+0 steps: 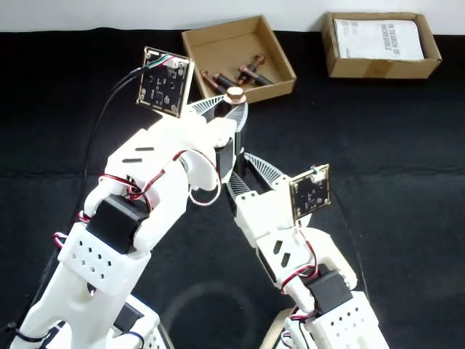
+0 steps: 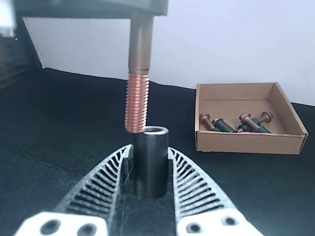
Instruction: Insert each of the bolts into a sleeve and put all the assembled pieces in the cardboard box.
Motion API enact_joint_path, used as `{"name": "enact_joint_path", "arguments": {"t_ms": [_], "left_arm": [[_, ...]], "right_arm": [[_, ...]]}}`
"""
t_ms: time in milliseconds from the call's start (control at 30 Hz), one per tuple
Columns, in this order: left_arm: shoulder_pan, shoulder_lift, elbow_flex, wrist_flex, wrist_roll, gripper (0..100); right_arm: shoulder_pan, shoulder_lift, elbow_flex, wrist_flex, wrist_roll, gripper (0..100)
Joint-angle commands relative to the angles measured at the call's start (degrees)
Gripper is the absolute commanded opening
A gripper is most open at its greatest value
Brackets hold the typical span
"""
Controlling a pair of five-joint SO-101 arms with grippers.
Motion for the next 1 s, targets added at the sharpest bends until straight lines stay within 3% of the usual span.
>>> {"name": "enact_joint_path", "arguments": {"t_ms": [0, 200, 567, 733, 967], "left_arm": [[0.75, -1.36, 0.57, -0.44, -0.09, 1], [0.48, -1.19, 2.51, -5.71, -0.09, 1], [0.92, -1.19, 5.58, -5.98, -0.09, 1], [0.84, -1.19, 5.67, -5.98, 4.57, 1], [1.71, -1.36, 5.05, -5.98, 4.66, 1]], "right_arm": [[0.66, -0.57, -0.48, -1.45, 0.26, 0.8], [0.57, -0.57, -0.48, -1.45, 0.26, 0.8], [0.57, -0.40, -0.48, -1.63, 0.18, 0.8], [0.57, -0.31, -0.48, -1.63, 0.18, 0.8], [0.66, -0.22, -0.48, -1.63, 0.18, 0.8]]}}
